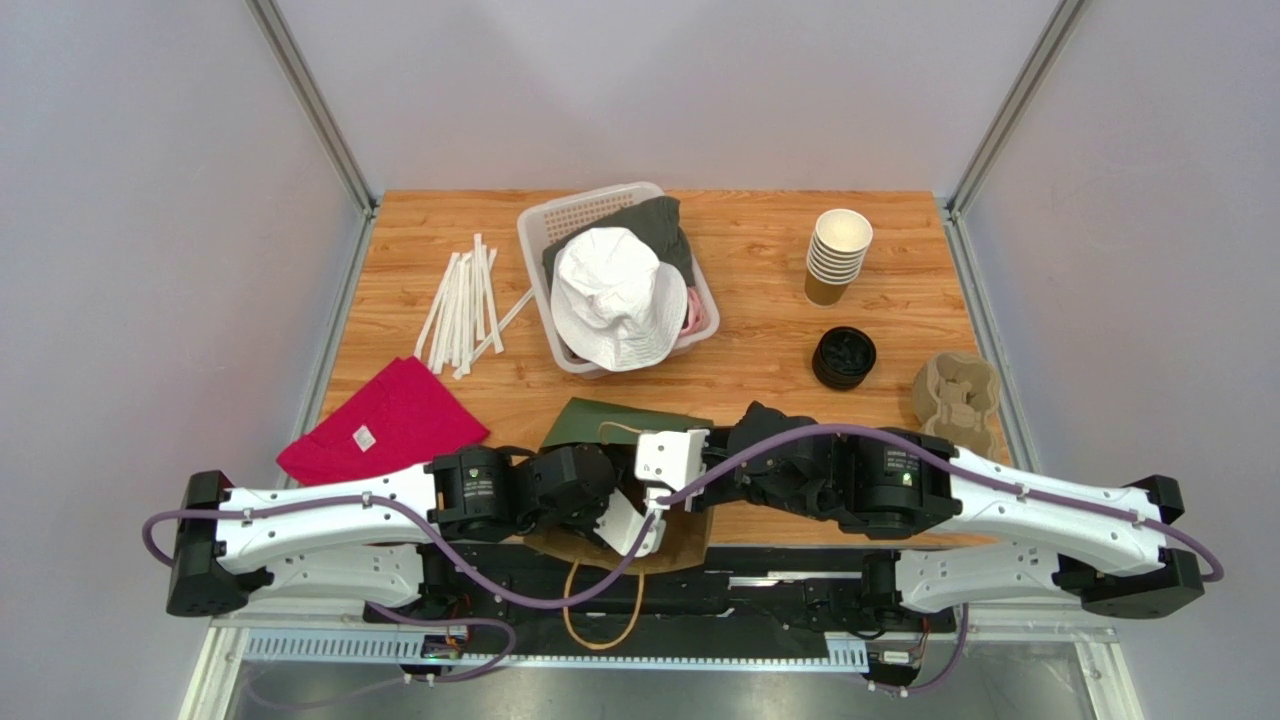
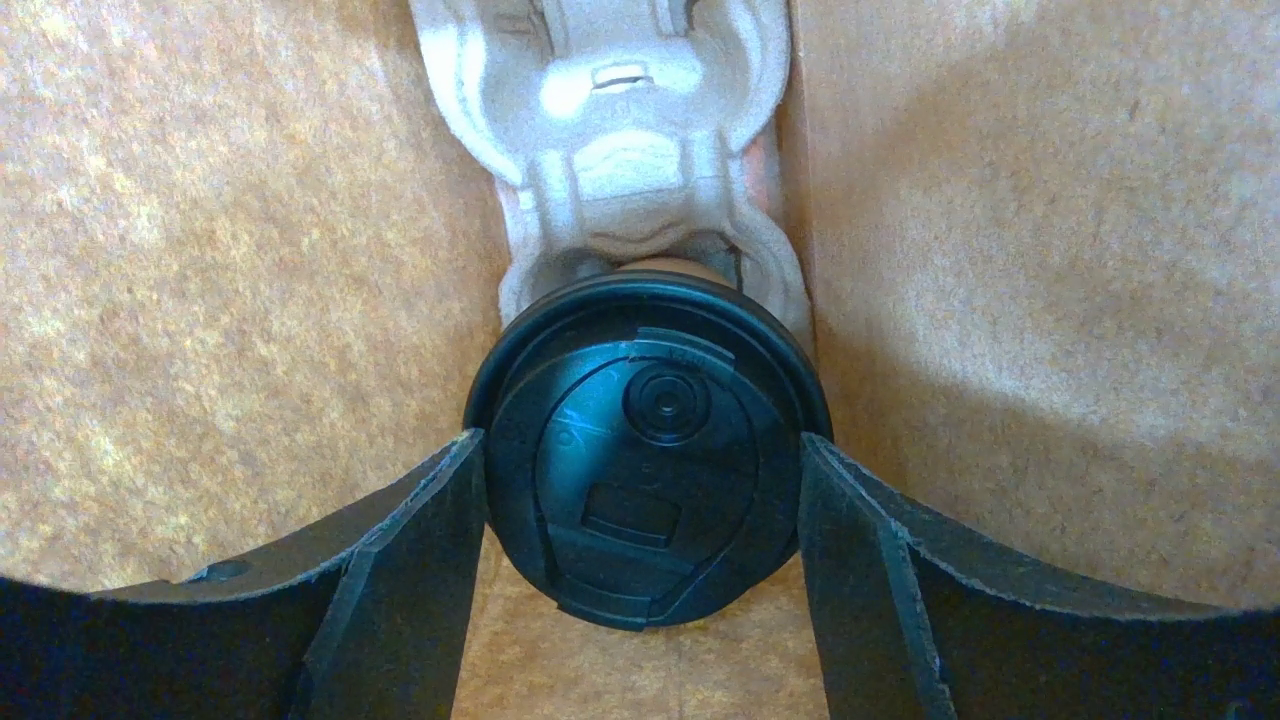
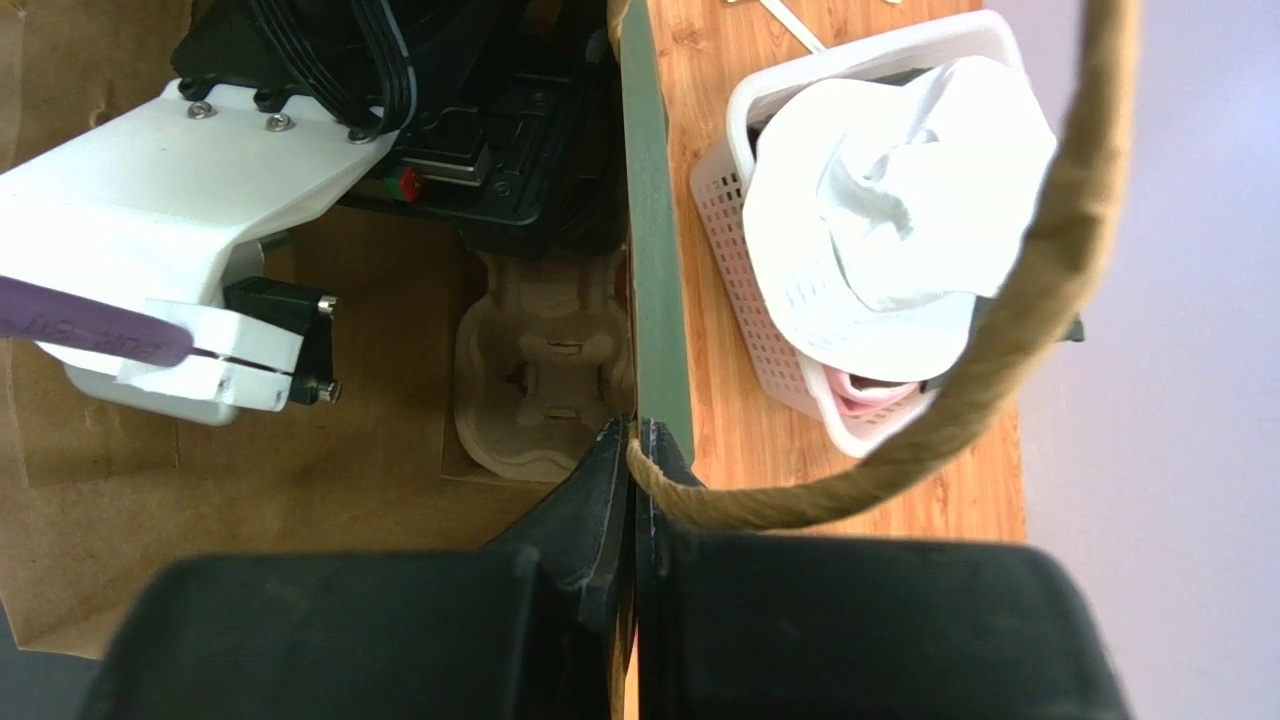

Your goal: Pack the takeout coffee

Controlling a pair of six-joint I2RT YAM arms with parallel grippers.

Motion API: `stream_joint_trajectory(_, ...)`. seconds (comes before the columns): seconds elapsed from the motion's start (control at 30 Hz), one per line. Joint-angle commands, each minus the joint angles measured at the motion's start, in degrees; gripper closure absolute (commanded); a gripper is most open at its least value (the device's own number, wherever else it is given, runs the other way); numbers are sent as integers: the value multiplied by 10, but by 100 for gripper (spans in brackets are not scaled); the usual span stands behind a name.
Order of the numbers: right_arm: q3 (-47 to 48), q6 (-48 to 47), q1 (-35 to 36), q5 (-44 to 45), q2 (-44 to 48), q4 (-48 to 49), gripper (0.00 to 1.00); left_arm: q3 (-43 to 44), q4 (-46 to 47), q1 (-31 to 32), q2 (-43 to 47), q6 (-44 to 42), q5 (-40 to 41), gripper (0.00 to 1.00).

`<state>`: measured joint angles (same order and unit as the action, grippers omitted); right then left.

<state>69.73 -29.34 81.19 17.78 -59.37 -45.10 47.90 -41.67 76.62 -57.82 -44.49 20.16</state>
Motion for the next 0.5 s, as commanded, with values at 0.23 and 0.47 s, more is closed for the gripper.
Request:
stream_joint_trajectory(0.23,53,53,-50,-110,8,-23,100,-18,19,-28,1,-9,-64,92)
stream_joint_trajectory(0.47,67,66,-138,-237,-6,-46,100,-26,3,-45,-4,-14,-105,96)
